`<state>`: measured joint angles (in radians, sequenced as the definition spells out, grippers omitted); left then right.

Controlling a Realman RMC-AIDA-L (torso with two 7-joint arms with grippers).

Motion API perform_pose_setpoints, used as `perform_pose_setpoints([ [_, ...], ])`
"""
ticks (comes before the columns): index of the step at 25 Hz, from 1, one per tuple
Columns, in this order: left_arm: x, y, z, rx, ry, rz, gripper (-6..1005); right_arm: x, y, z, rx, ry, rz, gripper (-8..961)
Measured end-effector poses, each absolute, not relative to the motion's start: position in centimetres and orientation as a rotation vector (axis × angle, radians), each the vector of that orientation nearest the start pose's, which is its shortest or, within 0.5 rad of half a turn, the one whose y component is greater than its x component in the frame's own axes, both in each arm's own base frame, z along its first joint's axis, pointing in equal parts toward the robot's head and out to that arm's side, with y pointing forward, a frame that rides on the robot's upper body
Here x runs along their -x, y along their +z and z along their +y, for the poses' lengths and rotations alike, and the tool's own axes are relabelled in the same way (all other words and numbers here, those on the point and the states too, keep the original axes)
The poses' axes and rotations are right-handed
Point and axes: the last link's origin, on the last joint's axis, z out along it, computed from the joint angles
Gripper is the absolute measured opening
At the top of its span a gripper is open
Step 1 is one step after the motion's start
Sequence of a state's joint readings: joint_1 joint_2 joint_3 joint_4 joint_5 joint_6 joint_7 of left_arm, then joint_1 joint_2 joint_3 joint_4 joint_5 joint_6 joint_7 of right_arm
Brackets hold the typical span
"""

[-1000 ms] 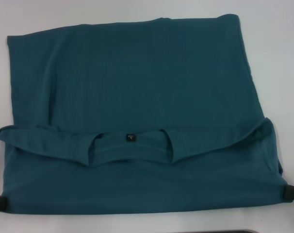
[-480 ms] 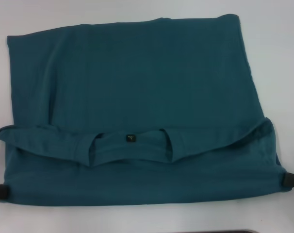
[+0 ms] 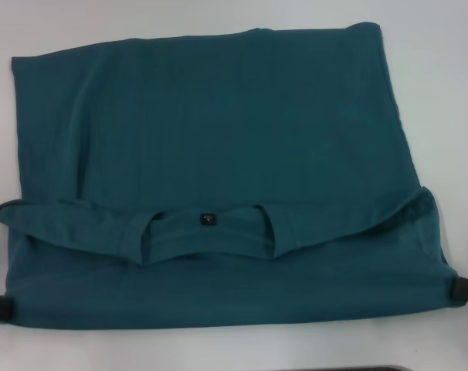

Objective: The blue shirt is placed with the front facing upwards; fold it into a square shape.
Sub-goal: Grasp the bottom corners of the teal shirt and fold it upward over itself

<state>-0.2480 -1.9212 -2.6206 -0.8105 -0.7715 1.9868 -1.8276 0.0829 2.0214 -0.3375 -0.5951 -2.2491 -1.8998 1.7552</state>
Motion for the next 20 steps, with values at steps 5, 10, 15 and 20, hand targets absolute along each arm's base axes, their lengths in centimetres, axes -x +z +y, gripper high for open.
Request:
perform_pose_setpoints([
  [5, 36.7, 8.6, 18.9, 2.645, -0.362, -1.618, -2, -38.0, 3.1, 13.0, 2.246, 0.882, 1.806, 32],
  [10, 37.0, 8.5, 18.1, 2.643, -0.35, -1.633, -1, -38.2, 3.0, 12.1, 2.23, 0.881, 1.817, 32],
  [15, 37.3, 8.5, 17.7, 2.64, -0.342, -1.641, -1, -38.4, 2.8, 11.4, 2.211, 0.878, 1.83, 32],
  [20, 37.2, 8.4, 18.0, 2.642, -0.346, -1.632, -1, -38.2, 2.8, 11.8, 2.22, 0.882, 1.82, 32],
])
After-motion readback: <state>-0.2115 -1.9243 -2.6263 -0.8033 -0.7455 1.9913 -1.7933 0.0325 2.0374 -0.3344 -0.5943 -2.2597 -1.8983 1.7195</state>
